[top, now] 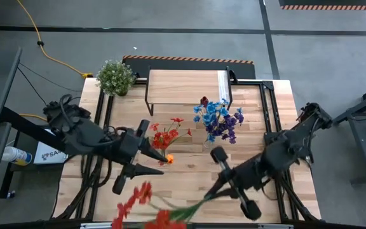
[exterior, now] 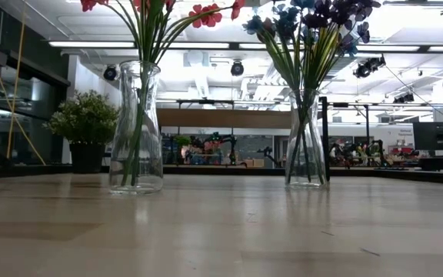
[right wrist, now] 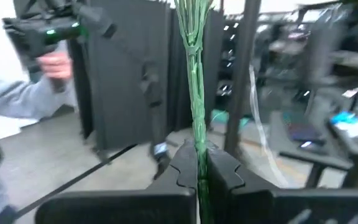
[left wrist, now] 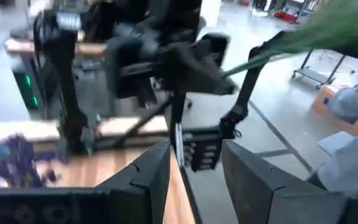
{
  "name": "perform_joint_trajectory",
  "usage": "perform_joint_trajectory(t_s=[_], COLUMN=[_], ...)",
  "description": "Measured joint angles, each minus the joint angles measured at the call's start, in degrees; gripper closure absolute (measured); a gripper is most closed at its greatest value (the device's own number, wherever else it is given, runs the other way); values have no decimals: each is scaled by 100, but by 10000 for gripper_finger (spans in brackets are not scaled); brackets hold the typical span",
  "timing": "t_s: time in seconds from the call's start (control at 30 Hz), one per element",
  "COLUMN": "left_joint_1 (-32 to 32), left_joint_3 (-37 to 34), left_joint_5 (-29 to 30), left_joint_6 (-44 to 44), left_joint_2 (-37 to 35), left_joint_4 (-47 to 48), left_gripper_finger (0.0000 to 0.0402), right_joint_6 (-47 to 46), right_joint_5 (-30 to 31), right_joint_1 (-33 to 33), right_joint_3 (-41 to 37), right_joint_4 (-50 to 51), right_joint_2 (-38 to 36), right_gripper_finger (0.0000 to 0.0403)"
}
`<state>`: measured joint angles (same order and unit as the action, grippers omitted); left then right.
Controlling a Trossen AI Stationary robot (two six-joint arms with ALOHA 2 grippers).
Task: Pick and place flowers into a vace then onto a shelf
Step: Put the red flower into the left transparent vase
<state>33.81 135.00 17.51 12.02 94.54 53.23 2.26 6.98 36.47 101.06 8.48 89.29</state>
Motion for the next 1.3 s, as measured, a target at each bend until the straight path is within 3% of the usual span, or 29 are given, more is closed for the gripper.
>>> perform_joint_trajectory(t_s=[0.33, 0.53, 0.8, 1.3], left_joint_1=[264, 259, 259, -58], left_joint_3=[-277, -575, -619, -619], left_joint_5=[293, 578, 610, 750], left_joint_6=[-1635, -2229, -3270, -3317], left_joint_2=[23, 30, 33, 223], left_joint_4=[-1166, -1663, -2565, -2666], left_gripper_finger=[222, 222, 222, 222], right_joint_6=[668, 526, 337, -52], right_joint_5=[-376, -1048, -1207, -1634], right_joint_1=[-697, -1076, -1268, -1375], right_joint_3=[0, 2, 2, 2], right_joint_4=[-955, -1397, -1547, -2118], right_joint_2=[-168, -156, -33, 383], right_gripper_finger=[403, 403, 403, 403])
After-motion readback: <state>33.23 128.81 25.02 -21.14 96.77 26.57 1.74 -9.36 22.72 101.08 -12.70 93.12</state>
